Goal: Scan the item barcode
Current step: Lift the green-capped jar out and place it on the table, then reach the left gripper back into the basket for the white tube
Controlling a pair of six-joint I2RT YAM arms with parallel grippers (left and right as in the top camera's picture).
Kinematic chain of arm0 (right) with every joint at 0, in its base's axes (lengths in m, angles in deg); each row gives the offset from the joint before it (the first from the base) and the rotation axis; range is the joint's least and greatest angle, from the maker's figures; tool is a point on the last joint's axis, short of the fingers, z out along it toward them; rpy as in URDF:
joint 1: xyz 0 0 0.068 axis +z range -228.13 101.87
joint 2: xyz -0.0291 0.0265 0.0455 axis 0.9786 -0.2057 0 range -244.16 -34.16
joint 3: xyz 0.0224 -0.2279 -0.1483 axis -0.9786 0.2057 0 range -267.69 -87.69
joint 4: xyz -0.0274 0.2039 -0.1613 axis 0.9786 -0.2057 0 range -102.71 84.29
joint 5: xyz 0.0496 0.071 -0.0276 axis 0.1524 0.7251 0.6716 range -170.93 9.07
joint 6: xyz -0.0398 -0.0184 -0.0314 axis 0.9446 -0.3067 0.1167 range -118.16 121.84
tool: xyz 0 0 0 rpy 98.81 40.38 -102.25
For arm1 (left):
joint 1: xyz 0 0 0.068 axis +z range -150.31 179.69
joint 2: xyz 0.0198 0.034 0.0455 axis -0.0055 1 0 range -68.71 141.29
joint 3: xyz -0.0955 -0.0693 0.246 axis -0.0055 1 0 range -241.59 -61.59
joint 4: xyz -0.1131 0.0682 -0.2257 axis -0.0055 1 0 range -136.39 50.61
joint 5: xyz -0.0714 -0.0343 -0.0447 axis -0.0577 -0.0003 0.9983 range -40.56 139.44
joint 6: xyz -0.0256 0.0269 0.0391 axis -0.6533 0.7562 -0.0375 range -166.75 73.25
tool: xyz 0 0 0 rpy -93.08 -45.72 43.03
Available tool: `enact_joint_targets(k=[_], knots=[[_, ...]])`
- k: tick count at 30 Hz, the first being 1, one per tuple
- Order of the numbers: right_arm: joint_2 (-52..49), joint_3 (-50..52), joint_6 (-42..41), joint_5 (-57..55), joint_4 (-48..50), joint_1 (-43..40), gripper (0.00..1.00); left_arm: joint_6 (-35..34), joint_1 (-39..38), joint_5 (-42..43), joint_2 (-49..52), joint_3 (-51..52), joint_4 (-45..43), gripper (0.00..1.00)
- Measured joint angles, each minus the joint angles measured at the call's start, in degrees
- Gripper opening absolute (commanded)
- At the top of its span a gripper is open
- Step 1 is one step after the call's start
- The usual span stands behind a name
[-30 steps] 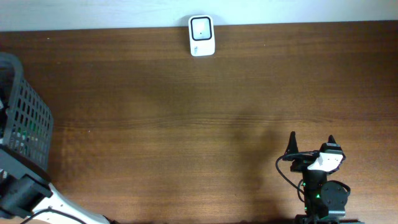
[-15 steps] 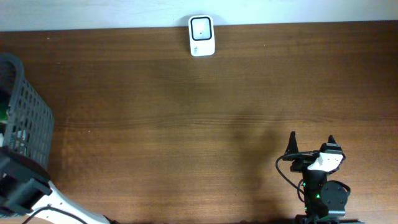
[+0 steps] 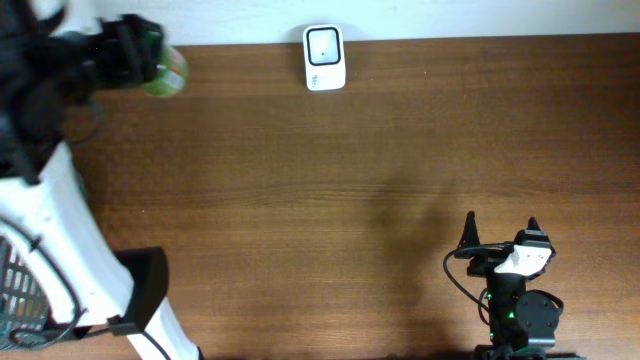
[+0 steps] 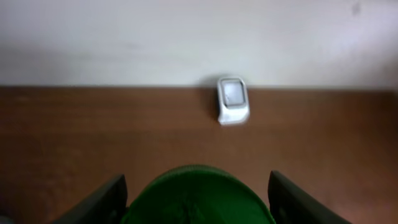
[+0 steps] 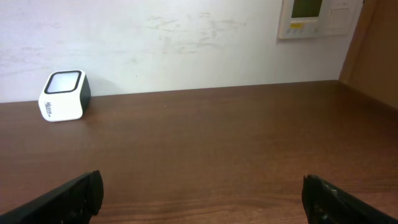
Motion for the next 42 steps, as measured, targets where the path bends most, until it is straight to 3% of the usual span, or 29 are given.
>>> enact_joint_targets(k=[3,6,7,9,13,18,24,26,27,28,32,36,40,42], knots=[[0.0,0.0,0.0,0.0,0.0,0.0,0.98,0.0,-11.6,-1.7,2.2,11.1,-1.1,0.36],[0.0,0.0,0.0,0.0,0.0,0.0,0.98,0.0,-21.1,-2.4,7.3,25.0,-9.2,0.41],[0.0,0.0,0.0,0.0,0.0,0.0,0.98,0.0,-24.9,-3.0,8.1,33.0,-18.6,0.41],[0.0,0.0,0.0,0.0,0.0,0.0,0.98,0.0,-31.4,-3.4,11.0,42.6,-27.3,0.4],[0.0,0.0,0.0,0.0,0.0,0.0,0.98,-0.9,-39.8,-6.3,12.4,61.0,-46.9,0.4],[0.0,0.0,0.0,0.0,0.0,0.0,0.98,-1.3,-44.5,-8.3,12.5,69.5,-56.6,0.42],[0.0,0.0,0.0,0.0,0.0,0.0,0.98,-1.3,-46.4,-8.7,12.5,70.6,-56.5,0.5],[0.0,0.0,0.0,0.0,0.0,0.0,0.98,-1.3,-46.4,-8.8,12.5,70.7,-56.3,0.63],[0.0,0.0,0.0,0.0,0.0,0.0,0.98,-1.3,-46.4,-8.9,12.5,71.0,-56.6,0.76],[0.0,0.0,0.0,0.0,0.0,0.0,0.98,-1.3,-46.4,-8.9,12.4,71.4,-57.2,0.97],[0.0,0.0,0.0,0.0,0.0,0.0,0.98,-1.9,-46.2,-8.9,12.4,71.3,-54.6,0.99],[0.0,0.0,0.0,0.0,0.0,0.0,0.98,-1.8,-41.1,-9.4,9.4,53.4,-40.7,0.99],[0.0,0.0,0.0,0.0,0.0,0.0,0.98,-2.1,-26.5,-20.7,-2.1,30.7,-20.3,0.99],[0.0,0.0,0.0,0.0,0.0,0.0,0.98,-7.3,-9.9,-31.9,-11.3,24.6,-9.8,0.99]])
